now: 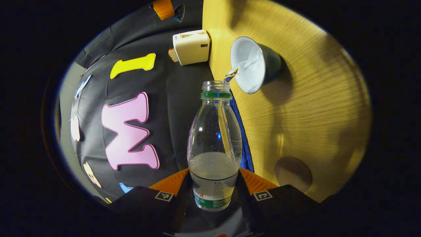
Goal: Open the teacup lid with one hand, grasp the water bottle and pour water into the teacup with the other hand; after pouring, place the water bottle on the coaster and then close the teacup lid.
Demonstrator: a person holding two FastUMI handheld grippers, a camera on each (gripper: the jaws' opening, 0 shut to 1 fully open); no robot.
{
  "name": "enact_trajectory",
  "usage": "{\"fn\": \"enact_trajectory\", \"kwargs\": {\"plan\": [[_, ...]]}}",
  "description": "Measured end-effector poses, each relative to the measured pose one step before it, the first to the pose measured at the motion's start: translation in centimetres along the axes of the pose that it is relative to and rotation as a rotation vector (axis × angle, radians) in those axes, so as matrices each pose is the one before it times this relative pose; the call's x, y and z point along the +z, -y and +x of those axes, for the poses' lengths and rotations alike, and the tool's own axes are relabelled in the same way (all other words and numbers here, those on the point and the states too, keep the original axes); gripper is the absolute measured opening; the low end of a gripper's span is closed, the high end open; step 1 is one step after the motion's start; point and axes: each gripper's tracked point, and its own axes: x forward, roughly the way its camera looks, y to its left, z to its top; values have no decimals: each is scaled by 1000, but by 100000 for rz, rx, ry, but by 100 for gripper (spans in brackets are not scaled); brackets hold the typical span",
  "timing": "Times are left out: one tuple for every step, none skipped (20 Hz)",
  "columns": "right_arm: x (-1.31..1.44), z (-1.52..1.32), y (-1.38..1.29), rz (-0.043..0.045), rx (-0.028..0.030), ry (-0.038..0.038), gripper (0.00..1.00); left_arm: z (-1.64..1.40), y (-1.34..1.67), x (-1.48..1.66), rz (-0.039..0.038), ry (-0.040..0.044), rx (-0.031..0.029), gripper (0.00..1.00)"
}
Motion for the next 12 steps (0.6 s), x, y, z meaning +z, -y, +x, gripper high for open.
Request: {"fn": "enact_trajectory", "kwargs": {"plan": [[-7,-33,3,-498,-294,-55,34,32,7,83,238,175,209,73],[0,18,61,-640,-181,167,34,-3,-132,53,281,171,161,73],[67,-17,-6,-368,-23,-50,34,45,-160,51,569,244,402,73],[83,5,67,-135,-55,176,29,-31,-82,-3,588,151,184,73],[95,-17,-66,8,49,224,29,28,-23,129,513,200,269,72],[-67,-51,-31,-24,-17,44,29,-55,-102,-27,279,229,95,72],[13,14,32,39,108,60,29,110,-69,66,97,380,204,73],[-39,32,38,59,-6,-19,29,38,-68,32,418,396,-70,73],[80,-5,-4,149,63,143,34,134,-119,109,1126,494,448,73],[-1,-36,-41,144,5,177,34,60,-305,85,1369,482,653,73],[74,-12,53,107,106,205,34,35,-122,112,919,614,606,73],[-26,-19,-25,-8,-35,136,34,67,-182,11,539,689,362,73]]}}
